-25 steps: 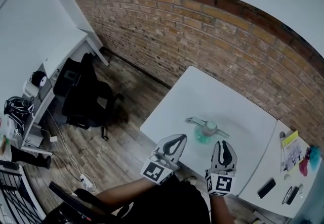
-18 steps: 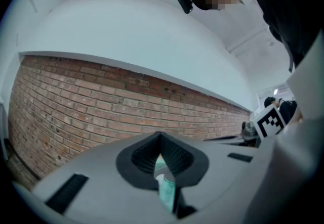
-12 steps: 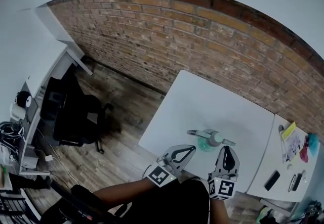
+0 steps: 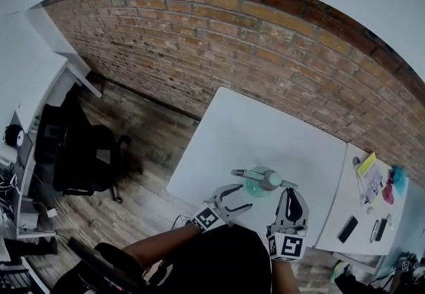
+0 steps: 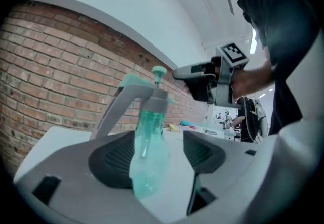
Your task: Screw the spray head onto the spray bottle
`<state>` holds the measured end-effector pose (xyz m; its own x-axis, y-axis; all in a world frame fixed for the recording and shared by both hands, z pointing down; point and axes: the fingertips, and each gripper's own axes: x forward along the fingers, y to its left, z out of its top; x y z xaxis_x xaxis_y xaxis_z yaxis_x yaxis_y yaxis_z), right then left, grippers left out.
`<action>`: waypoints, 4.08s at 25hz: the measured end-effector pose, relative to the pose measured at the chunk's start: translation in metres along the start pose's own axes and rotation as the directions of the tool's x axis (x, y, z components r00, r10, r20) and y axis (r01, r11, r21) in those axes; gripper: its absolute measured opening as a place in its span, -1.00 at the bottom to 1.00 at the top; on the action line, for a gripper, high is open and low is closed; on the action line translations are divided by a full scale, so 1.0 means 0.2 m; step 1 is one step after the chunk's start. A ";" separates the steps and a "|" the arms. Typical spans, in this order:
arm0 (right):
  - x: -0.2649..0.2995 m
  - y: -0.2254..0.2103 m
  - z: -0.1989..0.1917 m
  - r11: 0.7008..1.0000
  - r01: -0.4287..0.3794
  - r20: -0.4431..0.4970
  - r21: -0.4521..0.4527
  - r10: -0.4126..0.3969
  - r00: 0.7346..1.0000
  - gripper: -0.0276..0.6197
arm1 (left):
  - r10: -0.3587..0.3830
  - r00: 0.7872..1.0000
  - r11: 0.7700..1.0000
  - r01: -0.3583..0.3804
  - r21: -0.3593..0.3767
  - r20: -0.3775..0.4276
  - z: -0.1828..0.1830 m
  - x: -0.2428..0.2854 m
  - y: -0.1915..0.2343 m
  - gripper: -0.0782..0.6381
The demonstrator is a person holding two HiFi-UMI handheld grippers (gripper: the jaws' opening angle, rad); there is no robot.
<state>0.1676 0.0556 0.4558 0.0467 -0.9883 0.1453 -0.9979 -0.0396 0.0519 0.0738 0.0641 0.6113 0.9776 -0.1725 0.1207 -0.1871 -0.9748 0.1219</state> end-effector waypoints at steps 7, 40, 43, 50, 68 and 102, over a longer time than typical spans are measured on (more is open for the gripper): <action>0.05 -0.04 -0.04 0.998 -0.046 -0.029 -0.053 0.044 0.999 -0.82 | -0.035 0.998 0.999 0.036 0.023 -0.049 -0.20 0.17 0.07 0.34; 0.27 0.19 -0.31 0.517 -0.820 -0.627 -0.245 0.561 0.541 -0.13 | -0.105 0.990 0.993 0.109 0.043 -0.091 -0.18 0.37 0.19 0.52; 0.28 0.20 -0.33 0.526 -0.817 -0.635 -0.236 0.553 0.540 -0.13 | -0.099 0.991 0.994 0.103 0.041 -0.093 -0.18 0.37 0.19 0.52; 0.29 0.19 -0.33 0.670 -0.714 -0.592 -0.204 0.496 0.635 -0.13 | -0.084 0.991 0.995 0.089 0.040 -0.103 -0.18 0.37 0.19 0.52; 0.26 0.16 -0.17 0.832 -0.547 -0.532 -0.090 0.425 0.733 -0.10 | -0.061 0.989 0.998 0.064 0.019 -0.135 -0.19 0.37 0.19 0.52; 0.33 0.18 -0.33 0.877 -0.477 -0.679 -0.054 0.318 0.661 -0.10 | -0.068 0.985 0.996 0.076 0.041 -0.155 -0.20 0.37 0.18 0.52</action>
<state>0.1372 -0.0008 0.5326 -0.2557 -0.5661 0.7837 -0.8951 0.4450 0.0294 0.1361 0.0215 0.6638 0.9612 -0.0814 0.2637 -0.1085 -0.9900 0.0898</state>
